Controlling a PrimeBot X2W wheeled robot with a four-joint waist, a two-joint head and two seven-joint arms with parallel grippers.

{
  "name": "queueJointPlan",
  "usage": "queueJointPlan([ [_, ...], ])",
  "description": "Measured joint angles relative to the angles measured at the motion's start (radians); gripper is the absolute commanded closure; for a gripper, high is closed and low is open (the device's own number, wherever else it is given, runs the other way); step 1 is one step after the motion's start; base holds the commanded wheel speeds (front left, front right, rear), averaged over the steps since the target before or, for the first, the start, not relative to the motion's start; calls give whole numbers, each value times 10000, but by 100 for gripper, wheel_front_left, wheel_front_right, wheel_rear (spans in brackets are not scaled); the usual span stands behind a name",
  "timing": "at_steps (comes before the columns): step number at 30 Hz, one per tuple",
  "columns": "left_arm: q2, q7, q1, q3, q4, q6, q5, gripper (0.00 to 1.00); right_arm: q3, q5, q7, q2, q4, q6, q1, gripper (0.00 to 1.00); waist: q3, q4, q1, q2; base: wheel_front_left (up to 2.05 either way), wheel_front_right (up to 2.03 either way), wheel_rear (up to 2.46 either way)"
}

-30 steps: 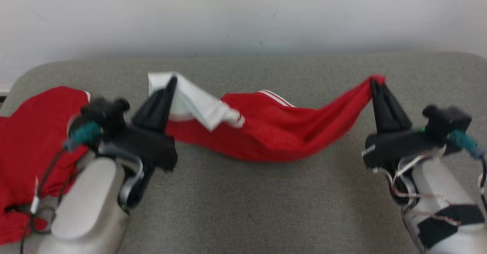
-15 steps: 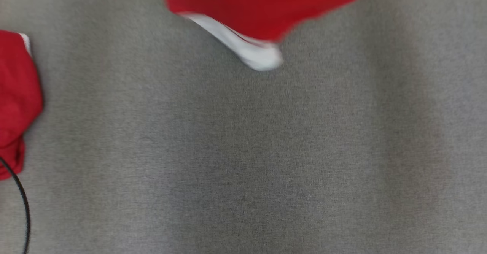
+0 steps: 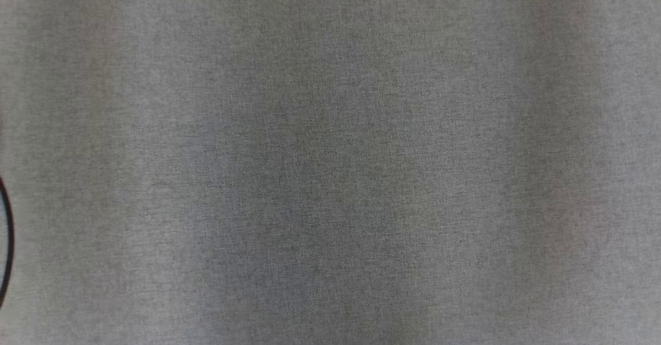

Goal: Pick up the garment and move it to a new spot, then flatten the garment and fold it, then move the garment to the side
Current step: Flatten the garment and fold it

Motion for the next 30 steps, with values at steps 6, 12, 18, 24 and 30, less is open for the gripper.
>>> queueJointPlan([
  [6,-151,-180,-128,-694,556,-2,-215,100,316,247,-165,61,608,0,-164,100,267,-50,1,0,0,0,0],
  [12,-82,-405,-360,-1104,924,-2,-485,100,702,568,-322,46,920,0,-209,100,518,-132,0,0,0,0,0],
  [18,-56,-527,-426,-1526,1210,-2,-815,100,1041,826,-451,50,1099,0,-212,100,594,-183,0,-1,0,0,0],
  [24,-21,-759,-584,-1839,1400,-2,-1055,100,1400,1009,-533,44,1277,0,-303,100,646,-167,0,-2,0,0,0],
  [30,21,-1053,-608,-2138,1569,-2,-1189,100,1703,1198,-738,38,1438,0,-413,100,623,-95,0,-2,0,0,0],
])
